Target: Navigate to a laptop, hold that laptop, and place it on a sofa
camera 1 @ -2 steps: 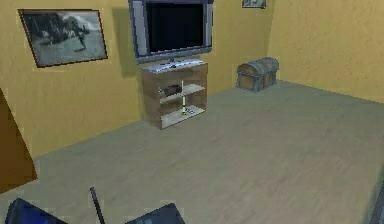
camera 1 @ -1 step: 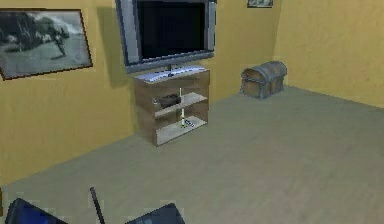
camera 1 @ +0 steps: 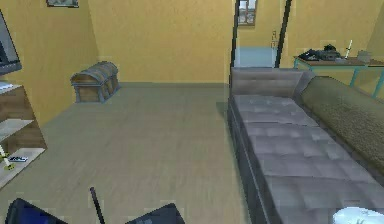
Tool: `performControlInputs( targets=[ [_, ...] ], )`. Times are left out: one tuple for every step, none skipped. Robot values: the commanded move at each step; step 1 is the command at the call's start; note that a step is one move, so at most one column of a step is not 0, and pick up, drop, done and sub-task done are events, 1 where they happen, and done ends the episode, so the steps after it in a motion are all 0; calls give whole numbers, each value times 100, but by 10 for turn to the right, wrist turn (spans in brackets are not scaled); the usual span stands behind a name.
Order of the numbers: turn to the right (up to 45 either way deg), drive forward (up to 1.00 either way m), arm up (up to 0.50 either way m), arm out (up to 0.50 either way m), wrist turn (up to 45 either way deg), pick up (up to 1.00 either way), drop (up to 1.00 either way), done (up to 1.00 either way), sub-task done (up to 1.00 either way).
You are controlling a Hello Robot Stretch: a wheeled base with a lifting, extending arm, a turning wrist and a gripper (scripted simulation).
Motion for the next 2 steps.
performControlInputs(
  targets=[
    [0,100,0,0,0,0,0,0,0],
    [60,0,0,0,0,0,0,0,0]
  ],
)
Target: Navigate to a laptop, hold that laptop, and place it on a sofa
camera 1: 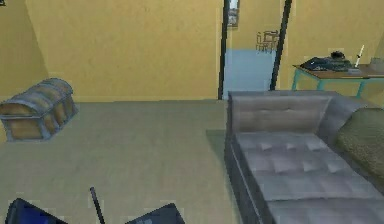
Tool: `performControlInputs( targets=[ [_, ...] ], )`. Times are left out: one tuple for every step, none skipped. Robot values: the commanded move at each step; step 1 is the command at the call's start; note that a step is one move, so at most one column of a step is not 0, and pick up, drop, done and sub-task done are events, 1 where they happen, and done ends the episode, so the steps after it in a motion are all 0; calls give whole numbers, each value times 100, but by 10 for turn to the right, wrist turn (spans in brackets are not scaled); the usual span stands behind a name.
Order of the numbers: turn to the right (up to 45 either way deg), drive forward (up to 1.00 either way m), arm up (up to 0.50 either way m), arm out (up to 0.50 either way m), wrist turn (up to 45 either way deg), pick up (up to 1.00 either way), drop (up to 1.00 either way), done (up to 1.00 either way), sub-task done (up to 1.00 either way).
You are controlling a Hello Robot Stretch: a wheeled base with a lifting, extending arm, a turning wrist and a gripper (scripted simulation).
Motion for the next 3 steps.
performControlInputs(
  targets=[
    [0,50,0,0,0,0,0,0,0],
    [-450,0,0,0,0,0,0,0,0],
    [-450,0,0,0,0,0,0,0,0]
  ],
)
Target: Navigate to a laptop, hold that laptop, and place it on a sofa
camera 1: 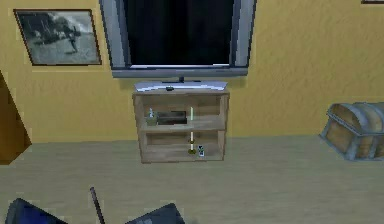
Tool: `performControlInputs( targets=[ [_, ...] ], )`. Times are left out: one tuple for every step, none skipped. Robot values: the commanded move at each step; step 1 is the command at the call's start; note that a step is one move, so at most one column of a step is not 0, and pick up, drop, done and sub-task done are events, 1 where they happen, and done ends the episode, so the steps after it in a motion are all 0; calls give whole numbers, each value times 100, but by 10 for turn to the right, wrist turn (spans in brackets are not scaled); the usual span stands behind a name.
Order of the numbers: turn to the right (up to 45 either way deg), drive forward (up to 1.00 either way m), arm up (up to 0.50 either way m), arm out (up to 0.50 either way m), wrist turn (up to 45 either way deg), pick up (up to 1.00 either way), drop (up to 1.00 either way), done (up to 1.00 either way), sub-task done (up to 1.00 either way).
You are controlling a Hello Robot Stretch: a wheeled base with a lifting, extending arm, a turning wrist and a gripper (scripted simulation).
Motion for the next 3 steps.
performControlInputs(
  targets=[
    [-60,0,0,0,0,0,0,0,0],
    [450,0,0,0,0,0,0,0,0],
    [420,0,0,0,0,0,0,0,0]
  ],
)
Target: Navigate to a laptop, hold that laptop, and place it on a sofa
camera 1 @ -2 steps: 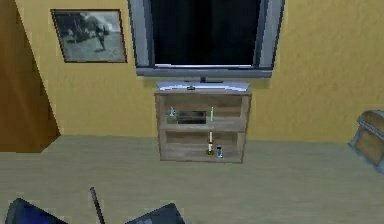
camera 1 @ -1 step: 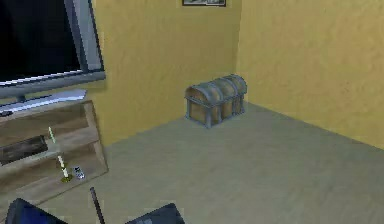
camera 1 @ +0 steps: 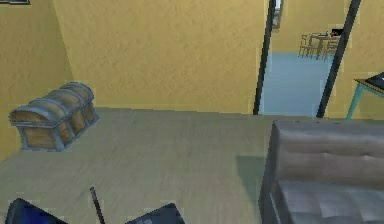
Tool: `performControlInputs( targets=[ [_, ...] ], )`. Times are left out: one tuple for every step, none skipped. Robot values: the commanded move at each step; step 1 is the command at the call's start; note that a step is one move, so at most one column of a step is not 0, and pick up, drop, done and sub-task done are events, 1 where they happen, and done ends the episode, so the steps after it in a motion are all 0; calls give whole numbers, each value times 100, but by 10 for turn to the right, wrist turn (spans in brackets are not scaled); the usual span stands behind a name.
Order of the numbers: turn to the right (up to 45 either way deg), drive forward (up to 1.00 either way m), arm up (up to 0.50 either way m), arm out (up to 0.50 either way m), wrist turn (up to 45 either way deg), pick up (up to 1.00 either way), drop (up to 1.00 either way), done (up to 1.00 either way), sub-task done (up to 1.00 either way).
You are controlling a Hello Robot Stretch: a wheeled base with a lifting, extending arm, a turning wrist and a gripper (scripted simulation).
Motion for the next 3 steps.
performControlInputs(
  targets=[
    [0,0,0,48,0,0,0,0,0],
    [0,0,0,0,450,0,0,0,0],
    [0,0,0,0,450,0,0,0,0]
  ],
)
